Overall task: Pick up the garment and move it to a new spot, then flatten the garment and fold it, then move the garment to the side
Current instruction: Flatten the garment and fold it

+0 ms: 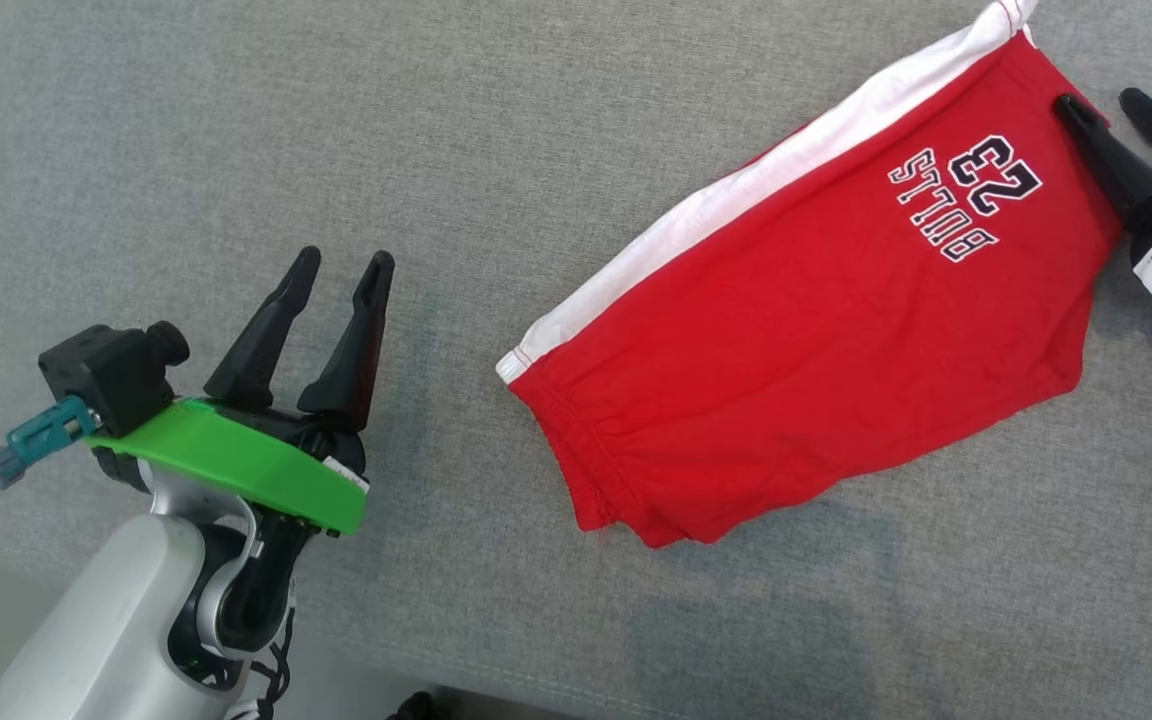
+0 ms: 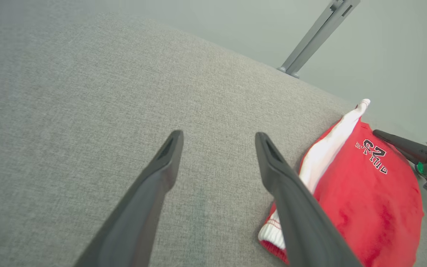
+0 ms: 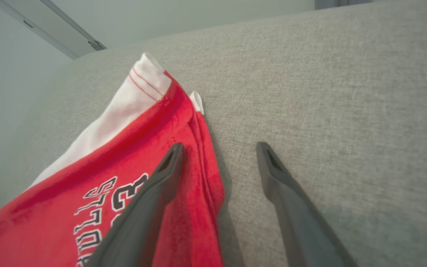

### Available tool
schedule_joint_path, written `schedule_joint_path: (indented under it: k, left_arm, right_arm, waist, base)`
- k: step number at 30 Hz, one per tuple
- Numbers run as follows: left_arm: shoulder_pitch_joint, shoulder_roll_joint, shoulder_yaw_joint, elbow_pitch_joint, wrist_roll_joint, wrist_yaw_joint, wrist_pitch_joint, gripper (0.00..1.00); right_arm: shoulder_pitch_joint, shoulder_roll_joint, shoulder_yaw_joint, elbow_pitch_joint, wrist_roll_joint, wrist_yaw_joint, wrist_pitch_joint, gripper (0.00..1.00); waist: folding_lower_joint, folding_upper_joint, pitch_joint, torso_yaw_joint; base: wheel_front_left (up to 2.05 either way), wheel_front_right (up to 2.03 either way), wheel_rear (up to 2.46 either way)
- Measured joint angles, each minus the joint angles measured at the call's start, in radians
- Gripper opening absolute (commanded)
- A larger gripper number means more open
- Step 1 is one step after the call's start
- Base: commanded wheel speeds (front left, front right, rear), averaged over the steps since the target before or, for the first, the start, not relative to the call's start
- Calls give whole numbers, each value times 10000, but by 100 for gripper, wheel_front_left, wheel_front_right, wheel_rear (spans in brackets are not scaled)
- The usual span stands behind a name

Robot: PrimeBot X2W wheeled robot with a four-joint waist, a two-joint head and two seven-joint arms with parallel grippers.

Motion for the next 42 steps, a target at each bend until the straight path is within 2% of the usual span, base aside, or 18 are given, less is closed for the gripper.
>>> schedule_joint_path:
  k: [7,13,14,15,16,19,24,31,42]
  left_arm:
    - [134,-107,40,-117,274,10,-472,100]
    - [381,-270,50,-4,345,86,-568,100]
    - [391,-272,52,13,389,86,-570,100]
    - [400,-272,52,33,445,88,-598,100]
    - [422,-272,67,44,520,88,-616,100]
    - [565,-272,127,94,642,88,-711,100]
    - [831,-217,247,163,765,88,-825,100]
    - [1129,-221,322,309,765,88,-917,100]
    - [2020,4,510,568,763,90,-920,100]
  right_arm:
    - [-61,-424,171,198,410,105,890,100]
    - [-295,-794,374,391,869,171,2132,100]
    - [-347,-830,412,416,888,171,2311,53]
    - [-384,-832,424,485,940,171,2452,19]
    - [-424,-830,449,548,999,171,2600,0]
    - [-472,-767,548,681,1175,165,3062,0]
    - [-372,-261,460,715,1691,150,3204,0]
    - [446,236,-297,819,2775,-63,2934,0]
    - [1804,631,-1122,629,3825,-63,2339,0]
  waist:
    - [0,0,-7,372]
    - [-1,0,-103,584]
    - [-1,0,-132,605]
    - [-1,0,-165,621]
    - [-1,0,-204,631]
    - [0,0,-327,632]
    - [0,0,-563,484]
    - [0,0,-1063,33]
    - [-1,0,-2134,-1007]
  base:
    - [0,0,0]
    - [0,0,0]
    - [0,0,0]
    - [0,0,0]
    - [0,0,0]
    - [0,0,0]
    - [0,0,0]
    - [0,0,0]
    - [0,0,0]
